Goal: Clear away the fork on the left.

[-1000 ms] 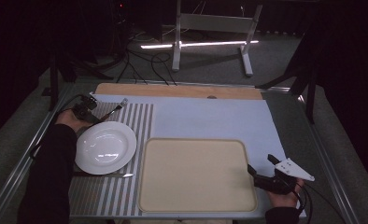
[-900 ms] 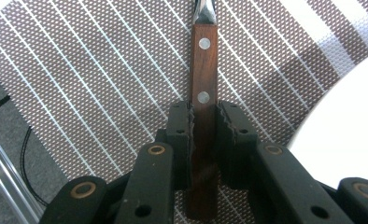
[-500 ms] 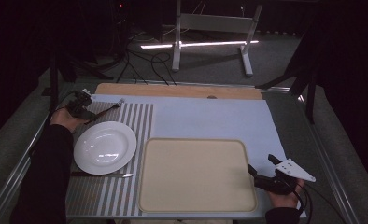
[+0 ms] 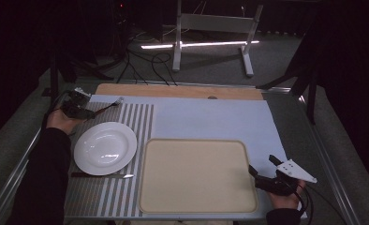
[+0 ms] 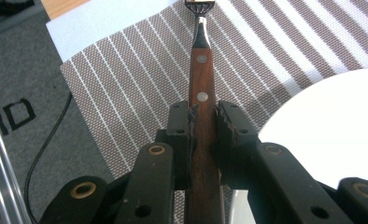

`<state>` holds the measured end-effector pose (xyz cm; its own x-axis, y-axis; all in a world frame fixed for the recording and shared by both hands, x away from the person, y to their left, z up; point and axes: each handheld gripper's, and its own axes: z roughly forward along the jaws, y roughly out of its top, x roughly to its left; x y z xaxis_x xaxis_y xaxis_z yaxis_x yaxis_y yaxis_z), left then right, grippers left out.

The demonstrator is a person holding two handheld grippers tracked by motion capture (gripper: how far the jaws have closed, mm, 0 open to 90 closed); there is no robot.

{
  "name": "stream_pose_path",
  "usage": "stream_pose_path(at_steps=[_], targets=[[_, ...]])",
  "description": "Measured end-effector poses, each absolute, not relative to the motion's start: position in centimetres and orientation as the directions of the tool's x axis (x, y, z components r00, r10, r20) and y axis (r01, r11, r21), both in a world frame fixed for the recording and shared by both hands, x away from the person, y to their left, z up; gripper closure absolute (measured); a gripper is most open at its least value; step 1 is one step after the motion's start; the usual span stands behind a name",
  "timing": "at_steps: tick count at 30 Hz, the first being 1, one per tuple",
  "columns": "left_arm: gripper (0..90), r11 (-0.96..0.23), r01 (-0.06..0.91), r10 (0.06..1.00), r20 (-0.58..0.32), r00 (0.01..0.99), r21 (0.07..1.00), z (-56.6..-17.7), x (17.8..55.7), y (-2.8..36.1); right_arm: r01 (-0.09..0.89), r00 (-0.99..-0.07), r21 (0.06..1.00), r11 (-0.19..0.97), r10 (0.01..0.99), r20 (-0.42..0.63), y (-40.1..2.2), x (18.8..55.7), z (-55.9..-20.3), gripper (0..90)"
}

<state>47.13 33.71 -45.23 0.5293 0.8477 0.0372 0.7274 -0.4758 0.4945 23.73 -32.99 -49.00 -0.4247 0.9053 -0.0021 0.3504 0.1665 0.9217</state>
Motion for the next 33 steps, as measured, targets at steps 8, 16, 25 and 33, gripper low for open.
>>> stream_pose_path(at_steps=[8,16,25,33], targets=[[76.7,-0.456,0.713,0.857,0.045,0.514,0.533,-44.5,46.1,33.2,0.349,-0.423,0.923,0.161,0.906,0.002,-33.0,23.7,-48.9,9.2],[76.7,-0.431,0.697,0.866,0.045,0.498,0.573,-43.8,44.7,32.6,0.347,-0.425,0.923,0.165,0.905,-0.002,-32.9,23.7,-48.9,9.2],[76.7,-0.424,0.672,0.866,0.055,0.497,0.607,-42.8,43.3,31.3,0.347,-0.426,0.923,0.163,0.904,0.001,-32.9,23.7,-48.9,9.2],[76.7,-0.429,0.644,0.86,0.068,0.505,0.633,-42.5,42.2,29.9,0.347,-0.428,0.924,0.163,0.904,0.001,-32.9,23.7,-49.0,9.2]])
